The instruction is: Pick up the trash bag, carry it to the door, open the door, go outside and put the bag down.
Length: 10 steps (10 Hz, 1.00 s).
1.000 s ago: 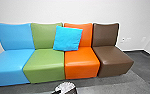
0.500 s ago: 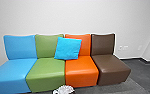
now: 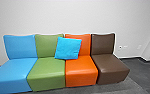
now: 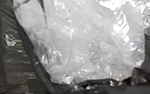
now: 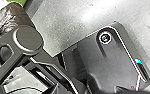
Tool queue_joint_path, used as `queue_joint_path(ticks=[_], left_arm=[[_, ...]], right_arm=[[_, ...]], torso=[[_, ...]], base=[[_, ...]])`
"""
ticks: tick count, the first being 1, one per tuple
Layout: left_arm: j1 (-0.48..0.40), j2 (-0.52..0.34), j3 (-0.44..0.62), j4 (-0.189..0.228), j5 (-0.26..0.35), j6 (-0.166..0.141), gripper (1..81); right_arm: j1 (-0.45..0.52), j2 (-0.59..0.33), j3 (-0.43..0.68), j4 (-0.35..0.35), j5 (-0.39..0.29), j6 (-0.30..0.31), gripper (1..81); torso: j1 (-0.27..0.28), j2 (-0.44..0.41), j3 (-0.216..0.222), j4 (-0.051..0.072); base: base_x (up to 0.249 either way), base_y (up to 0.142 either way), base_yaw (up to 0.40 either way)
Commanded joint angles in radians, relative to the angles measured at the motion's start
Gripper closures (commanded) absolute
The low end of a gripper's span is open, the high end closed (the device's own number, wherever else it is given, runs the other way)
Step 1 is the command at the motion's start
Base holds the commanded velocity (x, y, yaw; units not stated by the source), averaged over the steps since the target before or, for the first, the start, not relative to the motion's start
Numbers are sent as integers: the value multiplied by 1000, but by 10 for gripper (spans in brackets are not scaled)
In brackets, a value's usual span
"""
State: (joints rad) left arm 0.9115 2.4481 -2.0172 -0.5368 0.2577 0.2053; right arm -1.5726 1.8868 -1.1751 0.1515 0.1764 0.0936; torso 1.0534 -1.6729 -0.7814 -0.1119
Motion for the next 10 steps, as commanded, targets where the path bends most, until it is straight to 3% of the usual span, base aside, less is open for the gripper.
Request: queue_joint_path(ticks=[1, 4, 6, 7, 10], left_arm=[[-29, -95, 86, -2, 49, 59, 811], [45, -174, 173, -2, 40, 106, 811], [72, -244, 295, 0, -5, 112, 811], [92, -248, 305, 0, -11, 118, 811], [165, -221, 302, 3, -14, 167, 811]], right_arm=[[34, -32, -3, -3, -67, -3, 10], [34, 11, -55, -3, -67, -3, 10], [33, 28, -72, -3, -69, -3, 10], [33, 44, -81, -4, -67, -3, 10], [41, 114, -147, -6, -75, -9, 10]], torso=[[-63, 98, 0, 0], [-135, 210, 0, 0], [-182, 283, 0, 0], [-208, 323, 45, 0], [-272, 425, 112, 0]], base=[[0, 0, 0], [0, 0, 0], [0, 0, 0], [0, 0, 0], [0, 0, 0]])
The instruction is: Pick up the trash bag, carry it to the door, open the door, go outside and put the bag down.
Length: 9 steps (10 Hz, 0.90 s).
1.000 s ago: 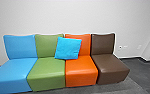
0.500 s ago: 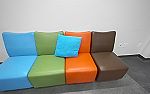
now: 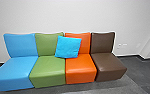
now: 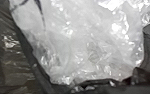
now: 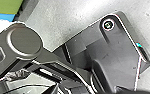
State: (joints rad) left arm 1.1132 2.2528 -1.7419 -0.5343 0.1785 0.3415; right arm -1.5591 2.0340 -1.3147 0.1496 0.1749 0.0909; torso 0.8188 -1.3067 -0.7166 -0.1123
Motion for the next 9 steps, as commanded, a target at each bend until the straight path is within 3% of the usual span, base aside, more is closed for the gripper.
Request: queue_joint_path(ticks=[1, 4, 6, 9], left_arm=[[-20, -15, 13, -1, 62, 45, 811], [20, 35, -28, 0, 55, 60, 811], [53, 88, -102, -1, 53, 91, 811], [95, 124, -156, 0, 26, 100, 811]], right_arm=[[30, -12, -26, -7, -75, -8, 10], [35, 37, -73, -8, -78, -8, 10], [32, 76, -133, -8, -81, -8, 10], [30, 114, -184, -8, -83, -10, 10]], torso=[[-63, 99, 76, 0], [-136, 210, 153, 0], [-185, 283, 205, 0], [-256, 391, 279, 0]], base=[[0, 0, 0], [0, 0, 0], [0, 0, 0], [0, 0, 0]])
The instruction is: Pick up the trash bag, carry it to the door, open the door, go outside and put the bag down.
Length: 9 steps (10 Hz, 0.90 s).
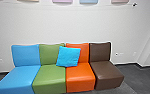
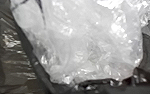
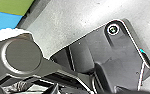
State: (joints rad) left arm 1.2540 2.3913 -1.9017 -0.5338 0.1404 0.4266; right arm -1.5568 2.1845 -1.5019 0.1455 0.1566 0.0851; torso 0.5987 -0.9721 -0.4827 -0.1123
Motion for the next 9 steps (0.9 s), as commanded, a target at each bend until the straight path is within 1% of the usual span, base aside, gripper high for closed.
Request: queue_joint_path(ticks=[1, 2, 4, 5, 7, 8, 9], left_arm=[[-38, -3, -8, -2, 64, 21, 811], [-31, 23, -34, -2, 64, 29, 811], [-14, 79, -105, 0, 64, 35, 811], [-9, 109, -154, -2, 64, 44, 811], [3, 149, -207, -2, 65, 46, 811], [5, 161, -224, -2, 65, 55, 811], [8, 174, -235, 0, 65, 57, 811]], right_arm=[[25, -32, -3, -4, -65, -4, 10], [22, -21, -16, -4, -65, -4, 10], [17, 17, -66, -6, -63, -4, 10], [17, 39, -87, -6, -63, -5, 10], [19, 74, -108, -6, -65, -4, 10], [17, 89, -127, -6, -65, -4, 10], [16, 105, -147, -6, -72, -4, 10]], torso=[[-62, 97, -2, 0], [-86, 132, 14, 0], [-129, 197, 26, 0], [-153, 234, 27, 0], [-200, 308, 27, 0], [-225, 345, 27, 0], [-249, 383, 27, 0]], base=[[0, 0, 0], [0, 0, 0], [0, 0, 0], [0, 0, 0], [0, 0, 0], [0, 0, 0], [0, 0, 0]])
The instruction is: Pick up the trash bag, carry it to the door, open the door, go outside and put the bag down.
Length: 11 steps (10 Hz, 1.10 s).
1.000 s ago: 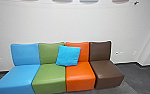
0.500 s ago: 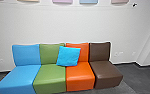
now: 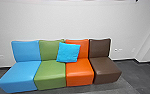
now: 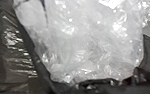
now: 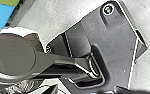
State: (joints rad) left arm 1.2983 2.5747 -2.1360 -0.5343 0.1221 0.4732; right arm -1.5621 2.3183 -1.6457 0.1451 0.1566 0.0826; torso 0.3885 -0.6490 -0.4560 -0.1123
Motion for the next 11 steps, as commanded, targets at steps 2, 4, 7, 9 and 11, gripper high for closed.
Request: queue_joint_path(ticks=[2, 4, 7, 9, 11], left_arm=[[-35, 19, -48, -1, 83, 15, 811], [-33, 46, -84, -1, 83, 15, 811], [-32, 59, -104, -1, 83, 15, 811], [-32, 62, -104, -3, 83, 15, 811], [-32, 64, -104, -1, 83, 15, 811]], right_arm=[[15, 9, -63, -4, -92, -1, 10], [15, 43, -97, -6, -94, -3, 10], [18, 58, -103, -6, -94, -3, 10], [18, 69, -117, -6, -94, -1, 10], [16, 75, -124, -6, -94, -3, 10]], torso=[[-86, 134, 64, 0], [-127, 198, 89, 0], [-198, 305, 145, 0], [-247, 381, 123, 0], [-294, 451, 136, 0]], base=[[0, 0, 0], [0, 0, 0], [0, 0, 0], [0, 0, 0], [0, 0, 0]])
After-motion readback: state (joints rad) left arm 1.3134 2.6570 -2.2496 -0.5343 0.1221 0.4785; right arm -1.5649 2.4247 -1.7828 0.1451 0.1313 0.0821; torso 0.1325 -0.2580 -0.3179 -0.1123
